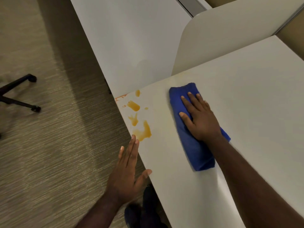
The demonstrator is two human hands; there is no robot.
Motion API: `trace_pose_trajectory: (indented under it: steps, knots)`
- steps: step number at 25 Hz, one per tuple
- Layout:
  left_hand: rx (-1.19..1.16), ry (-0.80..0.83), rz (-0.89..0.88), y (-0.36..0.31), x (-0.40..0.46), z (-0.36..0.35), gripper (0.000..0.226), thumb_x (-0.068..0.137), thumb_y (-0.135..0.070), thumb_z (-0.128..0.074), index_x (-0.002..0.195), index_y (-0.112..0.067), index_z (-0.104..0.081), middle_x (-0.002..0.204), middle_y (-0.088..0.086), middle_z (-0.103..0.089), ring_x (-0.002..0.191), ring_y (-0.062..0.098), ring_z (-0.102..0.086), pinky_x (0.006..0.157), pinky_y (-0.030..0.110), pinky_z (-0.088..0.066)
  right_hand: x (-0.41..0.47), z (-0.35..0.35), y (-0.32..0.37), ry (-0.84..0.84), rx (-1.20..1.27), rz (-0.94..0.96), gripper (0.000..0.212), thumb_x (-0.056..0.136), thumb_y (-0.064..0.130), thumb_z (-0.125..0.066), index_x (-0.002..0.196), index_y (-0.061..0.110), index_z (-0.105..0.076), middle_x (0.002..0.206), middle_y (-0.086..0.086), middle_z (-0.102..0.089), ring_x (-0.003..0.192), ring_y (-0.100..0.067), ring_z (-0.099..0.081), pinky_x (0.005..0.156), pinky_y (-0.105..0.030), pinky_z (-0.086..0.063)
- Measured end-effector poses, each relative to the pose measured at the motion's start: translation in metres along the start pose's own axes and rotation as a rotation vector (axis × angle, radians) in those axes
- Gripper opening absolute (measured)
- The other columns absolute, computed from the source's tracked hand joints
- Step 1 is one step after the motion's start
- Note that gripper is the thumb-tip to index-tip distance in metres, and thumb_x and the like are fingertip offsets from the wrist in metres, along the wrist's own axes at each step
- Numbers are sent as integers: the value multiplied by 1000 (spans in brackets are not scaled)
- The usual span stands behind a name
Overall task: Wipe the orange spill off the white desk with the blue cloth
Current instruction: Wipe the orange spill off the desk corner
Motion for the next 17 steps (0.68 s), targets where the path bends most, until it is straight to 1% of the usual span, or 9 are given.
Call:
trace_pose_trajectory:
  steps: [2,4,6,8,9,13,17]
  knots:
    - [-2,6,2,-1,1,2,87,93,-52,-46,154,-13,1,165,3,4,151,19,-3,121,40,-2,16,11,-23,-62,2,-125,66,93,57,-26,150,24,-26,162,-3,-7,149,-25,-7,118,-45,-17]
    - [-2,14,-2,-1,1,2,86,93,-52,-46,154,-13,1,165,3,4,151,18,-3,120,40,-2,40,16,-33,-112,-25,-176,69,92,55,-31,147,13,-31,162,-9,-4,148,-30,-7,117,-46,-18]
    - [0,21,-4,-1,1,3,86,94,-52,-45,154,-13,1,165,3,3,151,19,-4,120,41,-3,62,19,-37,-126,-11,-216,74,90,56,-33,146,6,-28,161,-11,-13,148,-33,-8,117,-48,-17]
    - [6,27,-4,0,1,2,86,94,-53,-45,155,-13,1,165,4,3,151,20,-4,120,41,-3,76,19,-42,-125,5,-232,75,90,57,-33,146,7,-28,159,-12,-22,147,-35,-11,118,-49,-16]
    - [11,26,-6,0,1,2,86,94,-54,-44,154,-13,1,165,4,3,151,20,-4,120,41,-3,81,18,-44,-117,-1,-225,75,90,57,-33,146,8,-27,158,-11,-23,147,-35,-10,118,-48,-15]
    - [17,27,-10,1,2,2,86,94,-53,-45,154,-12,1,165,4,3,151,20,-4,121,40,-4,93,16,-38,-53,-4,-136,73,92,56,-31,152,16,-19,161,-7,-16,148,-32,-6,119,-44,-9]
    - [10,23,-13,0,1,2,85,94,-53,-44,154,-12,0,165,3,2,151,20,-5,120,41,-6,83,5,-2,-24,22,12,71,92,54,-35,151,17,-23,160,-5,-18,148,-30,-7,119,-44,-12]
Point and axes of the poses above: each hand's wrist, its own x-axis towards the middle knuckle, its own z-axis out of the back of the hand, y = z × x, the point moved 2 cm from there along x, towards the middle knuckle
